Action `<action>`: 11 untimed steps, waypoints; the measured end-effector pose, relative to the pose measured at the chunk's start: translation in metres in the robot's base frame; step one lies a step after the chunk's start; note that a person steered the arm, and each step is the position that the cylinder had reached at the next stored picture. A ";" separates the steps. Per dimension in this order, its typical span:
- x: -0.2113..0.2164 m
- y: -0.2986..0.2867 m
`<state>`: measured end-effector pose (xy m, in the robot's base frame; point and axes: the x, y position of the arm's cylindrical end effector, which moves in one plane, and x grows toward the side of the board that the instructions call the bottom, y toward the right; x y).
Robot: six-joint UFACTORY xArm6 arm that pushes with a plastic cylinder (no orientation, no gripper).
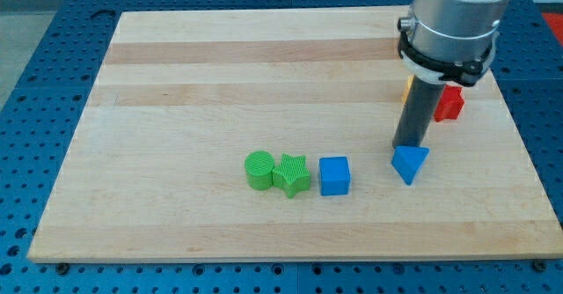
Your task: Push the blue triangle into the blue cube
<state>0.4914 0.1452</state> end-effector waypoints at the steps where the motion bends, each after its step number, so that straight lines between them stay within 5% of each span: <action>1: 0.010 0.001; 4: 0.024 0.102; 11: 0.041 -0.051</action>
